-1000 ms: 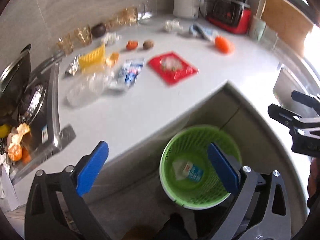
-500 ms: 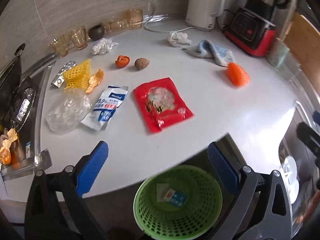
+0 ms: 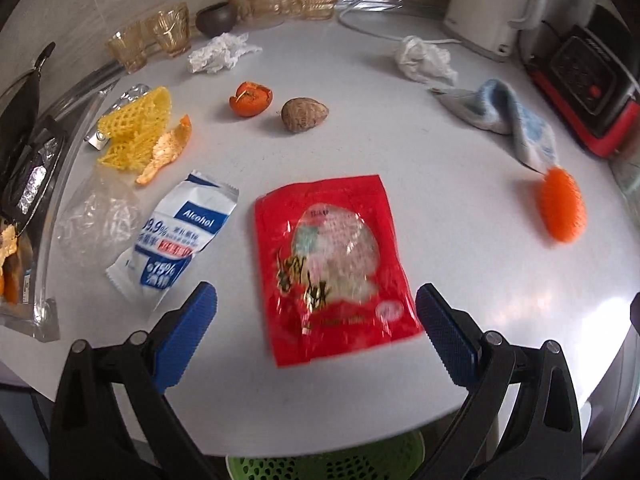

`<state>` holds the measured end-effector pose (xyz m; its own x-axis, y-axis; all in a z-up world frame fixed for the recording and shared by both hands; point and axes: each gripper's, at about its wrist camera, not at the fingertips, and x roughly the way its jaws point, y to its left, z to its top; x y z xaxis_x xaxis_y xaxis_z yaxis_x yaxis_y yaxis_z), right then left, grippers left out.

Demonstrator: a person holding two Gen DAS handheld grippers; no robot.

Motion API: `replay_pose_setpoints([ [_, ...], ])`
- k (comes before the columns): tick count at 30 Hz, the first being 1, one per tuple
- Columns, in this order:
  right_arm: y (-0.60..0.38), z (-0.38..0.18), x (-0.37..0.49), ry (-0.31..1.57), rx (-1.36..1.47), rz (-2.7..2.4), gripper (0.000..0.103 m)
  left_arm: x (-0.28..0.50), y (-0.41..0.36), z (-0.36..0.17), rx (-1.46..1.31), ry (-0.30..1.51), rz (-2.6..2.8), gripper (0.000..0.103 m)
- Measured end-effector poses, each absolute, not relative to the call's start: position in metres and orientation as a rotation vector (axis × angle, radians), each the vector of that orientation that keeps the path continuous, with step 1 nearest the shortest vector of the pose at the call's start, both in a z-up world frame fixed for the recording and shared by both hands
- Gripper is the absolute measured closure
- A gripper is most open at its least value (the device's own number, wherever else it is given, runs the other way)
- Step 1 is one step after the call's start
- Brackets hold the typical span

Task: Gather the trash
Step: 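Grasp the red snack bag with the left gripper while the right grasps the orange net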

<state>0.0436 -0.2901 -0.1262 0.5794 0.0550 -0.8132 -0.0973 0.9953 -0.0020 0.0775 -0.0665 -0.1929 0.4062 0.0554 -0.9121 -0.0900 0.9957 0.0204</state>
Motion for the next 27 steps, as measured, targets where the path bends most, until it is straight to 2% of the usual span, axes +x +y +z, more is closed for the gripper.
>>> replay_pose_setpoints([
  [16, -0.316, -0.154, 0.093, 1.0, -0.016, 0.133, 0.002, 0.108, -0.072, -0.219, -0.06, 1.212, 0.192, 0.008],
  [18, -0.318, -0.157, 0.095, 1.005, -0.013, 0.136, 0.002, 0.109, -0.072, -0.219, -0.072, 1.207, 0.181, 0.012],
  [20, -0.32, -0.159, 0.098, 1.01, -0.005, 0.137, 0.002, 0.11, -0.07, -0.218, -0.106, 1.208, 0.158, 0.023],
  [21, -0.321, -0.16, 0.099, 1.012, -0.003, 0.138, 0.002, 0.11, -0.069, -0.217, -0.127, 1.211, 0.147, 0.025],
  [24, -0.323, -0.162, 0.1, 1.017, 0.005, 0.139, 0.002, 0.108, -0.072, -0.214, -0.115, 1.192, 0.131, 0.042],
  [25, -0.324, -0.163, 0.101, 1.018, 0.006, 0.142, 0.002, 0.108, -0.075, -0.213, -0.107, 1.185, 0.117, 0.051],
  [27, -0.325, -0.165, 0.102, 1.023, 0.01, 0.143, 0.002, 0.107, -0.078, -0.211, -0.1, 1.181, 0.103, 0.06],
])
